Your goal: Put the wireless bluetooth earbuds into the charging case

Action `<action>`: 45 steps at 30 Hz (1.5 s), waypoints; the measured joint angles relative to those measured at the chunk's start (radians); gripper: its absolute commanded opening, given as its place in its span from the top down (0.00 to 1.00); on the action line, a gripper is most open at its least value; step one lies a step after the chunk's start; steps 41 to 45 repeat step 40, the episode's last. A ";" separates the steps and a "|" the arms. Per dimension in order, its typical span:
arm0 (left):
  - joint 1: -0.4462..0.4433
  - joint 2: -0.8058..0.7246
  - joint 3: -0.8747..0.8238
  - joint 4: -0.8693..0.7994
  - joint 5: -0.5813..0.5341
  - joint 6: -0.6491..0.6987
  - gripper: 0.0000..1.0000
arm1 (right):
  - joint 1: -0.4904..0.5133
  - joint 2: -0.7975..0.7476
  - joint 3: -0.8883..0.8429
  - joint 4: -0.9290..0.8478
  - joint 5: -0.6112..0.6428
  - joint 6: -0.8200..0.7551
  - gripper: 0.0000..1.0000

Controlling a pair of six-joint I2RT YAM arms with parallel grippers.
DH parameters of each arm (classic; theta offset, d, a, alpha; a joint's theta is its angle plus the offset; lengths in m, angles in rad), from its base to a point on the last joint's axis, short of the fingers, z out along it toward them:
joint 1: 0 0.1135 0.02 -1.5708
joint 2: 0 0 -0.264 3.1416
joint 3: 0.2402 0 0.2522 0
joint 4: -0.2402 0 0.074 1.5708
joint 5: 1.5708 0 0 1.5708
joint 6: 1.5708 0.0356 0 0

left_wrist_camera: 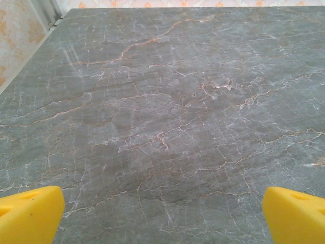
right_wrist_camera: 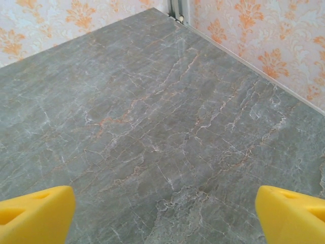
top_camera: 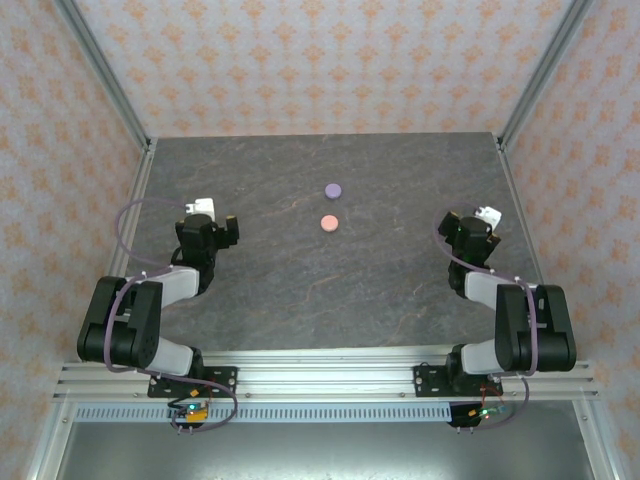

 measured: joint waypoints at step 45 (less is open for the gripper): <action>0.000 0.053 -0.048 0.130 0.025 0.007 0.00 | 0.040 0.123 -0.025 0.162 -0.134 -0.108 0.01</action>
